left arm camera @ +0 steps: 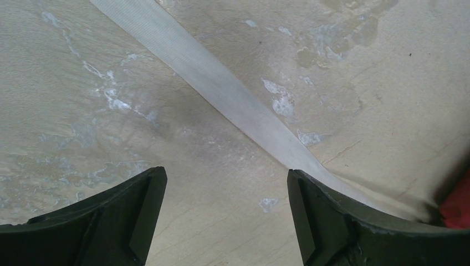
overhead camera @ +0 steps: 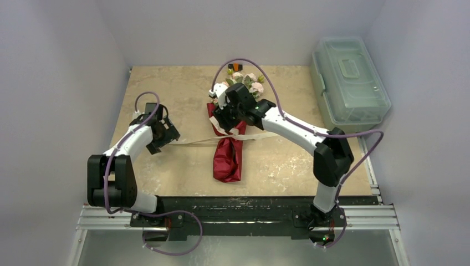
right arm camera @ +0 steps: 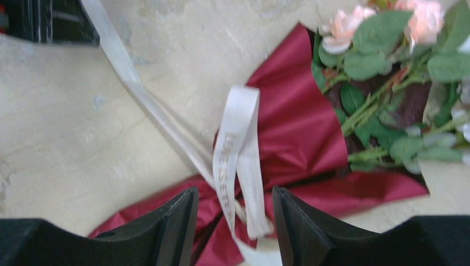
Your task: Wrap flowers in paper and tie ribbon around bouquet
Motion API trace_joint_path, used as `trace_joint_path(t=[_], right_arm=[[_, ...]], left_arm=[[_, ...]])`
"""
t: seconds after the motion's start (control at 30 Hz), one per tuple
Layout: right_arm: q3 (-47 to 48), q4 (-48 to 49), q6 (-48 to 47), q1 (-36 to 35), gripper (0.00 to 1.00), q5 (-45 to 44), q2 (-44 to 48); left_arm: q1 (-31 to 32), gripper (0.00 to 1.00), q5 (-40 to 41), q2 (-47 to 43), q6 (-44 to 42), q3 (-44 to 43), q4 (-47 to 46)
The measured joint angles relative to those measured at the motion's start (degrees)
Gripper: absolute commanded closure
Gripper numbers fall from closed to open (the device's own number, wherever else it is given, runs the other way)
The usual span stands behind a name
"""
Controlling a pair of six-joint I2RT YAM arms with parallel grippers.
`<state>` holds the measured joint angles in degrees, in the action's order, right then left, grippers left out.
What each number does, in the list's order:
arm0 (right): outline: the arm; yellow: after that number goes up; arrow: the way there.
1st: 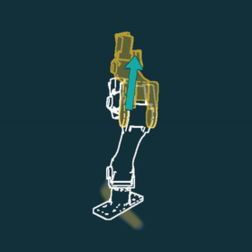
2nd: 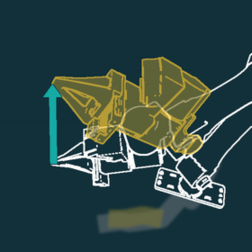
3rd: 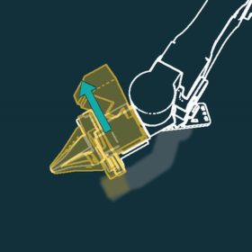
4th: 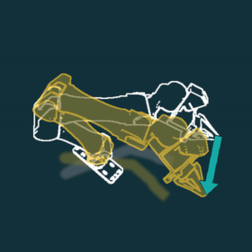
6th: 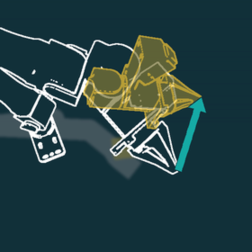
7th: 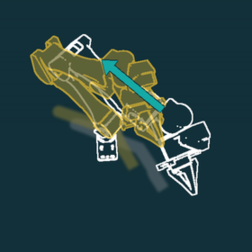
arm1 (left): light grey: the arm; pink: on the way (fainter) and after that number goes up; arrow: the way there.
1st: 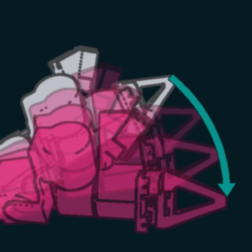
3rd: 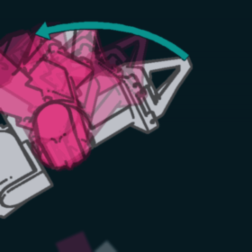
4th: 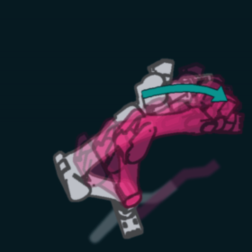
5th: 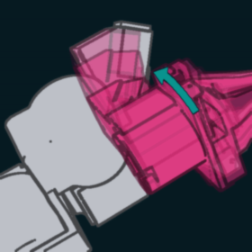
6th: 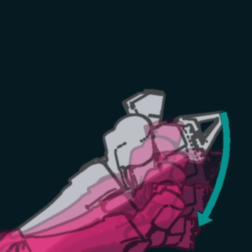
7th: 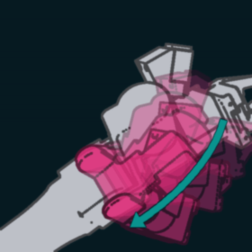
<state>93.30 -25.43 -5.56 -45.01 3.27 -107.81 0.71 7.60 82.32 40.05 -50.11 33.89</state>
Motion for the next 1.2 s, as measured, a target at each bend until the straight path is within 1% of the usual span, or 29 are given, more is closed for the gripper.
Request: trace_joint_path(t=[0.1,0.23,0.3,0.47,0.63,0.77,0.83,0.9,0.93,1.0,1.03,1.1,1.13,1.2], right_arm=[[-8.85,0.92,0.61,0.00,0.41,-1.73,6.54],[-15.76,1.92,1.53,0.00,0.41,-3.41,9.86],[-18.49,2.47,2.03,0.00,0.42,-3.89,10.36],[-23.45,3.21,3.48,0.00,0.42,-4.02,11.65],[-25.55,4.37,4.17,0.00,0.42,-4.90,13.31],[-26.67,6.01,5.73,0.00,0.43,-5.81,14.12],[-27.82,6.71,6.36,0.00,0.43,-6.43,14.97],[-28.98,6.93,6.73,0.00,0.43,-6.88,16.17],[-29.75,6.97,6.91,0.00,0.43,-7.06,17.03],[-30.99,6.97,7.08,0.00,0.43,-7.45,18.53],[-31.65,6.95,7.13,0.00,0.43,-7.85,19.37],[-32.94,6.86,7.13,0.00,0.42,-8.33,21.09],[-33.59,6.78,7.13,0.00,0.43,-8.35,21.94],[-34.64,6.64,7.13,0.00,0.42,-8.48,23.23]], left_arm=[[0.00,0.13,1.68,0.35,0.90,-0.04,-0.04],[0.00,0.13,3.58,2.38,2.12,-1.97,0.17],[0.00,0.16,4.07,4.20,2.95,-3.54,0.15],[0.42,0.16,4.52,8.20,6.51,-6.69,1.14],[3.43,0.17,4.68,11.15,11.37,-9.55,4.50],[4.63,0.22,4.00,13.60,14.25,-10.69,5.16],[4.61,0.27,3.74,15.08,15.21,-10.91,5.16],[4.57,0.37,3.67,16.48,16.06,-11.04,5.18],[4.57,0.46,4.04,17.22,16.35,-11.21,5.35],[4.42,0.59,4.39,17.49,16.57,-11.50,5.97],[4.17,0.68,4.63,17.64,16.52,-11.50,6.34],[3.48,0.91,4.52,17.77,16.39,-11.50,7.06],[3.04,1.00,4.35,17.81,16.31,-11.50,7.26],[2.49,1.00,4.17,17.86,15.91,-11.50,7.56]])
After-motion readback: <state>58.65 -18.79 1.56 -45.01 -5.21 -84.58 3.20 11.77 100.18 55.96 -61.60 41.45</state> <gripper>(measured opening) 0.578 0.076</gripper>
